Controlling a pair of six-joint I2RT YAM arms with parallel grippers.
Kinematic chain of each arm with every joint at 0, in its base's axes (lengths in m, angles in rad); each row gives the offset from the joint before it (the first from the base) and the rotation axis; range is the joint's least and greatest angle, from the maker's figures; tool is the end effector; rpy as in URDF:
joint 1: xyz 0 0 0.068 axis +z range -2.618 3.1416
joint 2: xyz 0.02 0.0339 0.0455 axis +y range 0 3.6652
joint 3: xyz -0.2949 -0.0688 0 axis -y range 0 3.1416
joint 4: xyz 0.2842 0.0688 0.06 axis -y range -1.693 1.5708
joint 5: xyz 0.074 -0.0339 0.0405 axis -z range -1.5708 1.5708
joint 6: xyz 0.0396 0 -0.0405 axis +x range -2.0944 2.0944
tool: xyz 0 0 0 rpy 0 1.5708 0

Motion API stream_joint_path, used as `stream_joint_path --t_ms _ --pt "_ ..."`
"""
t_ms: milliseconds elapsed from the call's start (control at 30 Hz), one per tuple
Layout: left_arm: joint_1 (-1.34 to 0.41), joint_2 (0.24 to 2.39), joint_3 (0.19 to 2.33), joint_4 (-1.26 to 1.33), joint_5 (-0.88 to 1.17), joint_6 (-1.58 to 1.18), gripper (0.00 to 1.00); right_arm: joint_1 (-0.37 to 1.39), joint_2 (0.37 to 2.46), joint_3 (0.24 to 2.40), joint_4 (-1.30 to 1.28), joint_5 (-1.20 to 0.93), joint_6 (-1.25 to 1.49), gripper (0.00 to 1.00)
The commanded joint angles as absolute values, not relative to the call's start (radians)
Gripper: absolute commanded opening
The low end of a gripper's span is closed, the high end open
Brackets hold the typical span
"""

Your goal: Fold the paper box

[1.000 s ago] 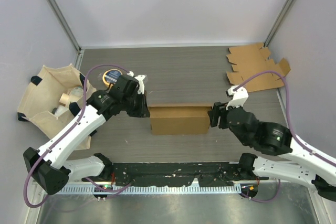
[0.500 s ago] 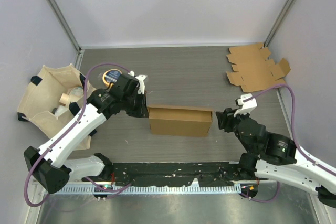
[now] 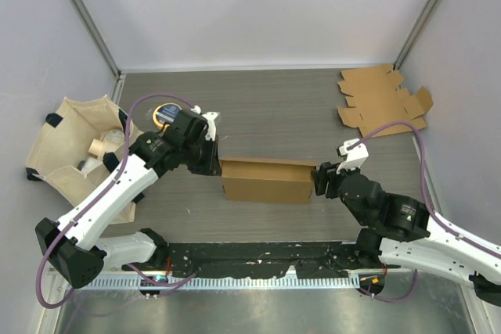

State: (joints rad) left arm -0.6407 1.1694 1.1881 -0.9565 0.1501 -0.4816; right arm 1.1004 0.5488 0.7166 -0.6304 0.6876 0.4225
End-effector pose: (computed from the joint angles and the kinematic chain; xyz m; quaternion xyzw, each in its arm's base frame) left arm 0.2007 -0.1570 0.3590 0.0986 0.9428 -0.2255 0.2248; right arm 0.0823 0.1065 0.3273 -0.0989 0.8140 0.1343 0.5563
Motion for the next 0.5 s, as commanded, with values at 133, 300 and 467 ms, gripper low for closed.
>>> stream_joint_path --t_ms 133,300,467 --pt "-0.635 1.160 1.209 -0.979 0.164 -0.463 0.00 1.103 0.572 0.713 -0.598 0.860 0.479 0.48" --pt "-0.635 1.155 1.209 -0.979 0.166 -0.460 0.00 1.101 0.601 0.699 -0.568 0.851 0.448 0.40" --pt "-0.634 1.157 1.206 -0.980 0.169 -0.460 0.00 1.095 0.644 0.695 -0.543 0.836 0.434 0.40"
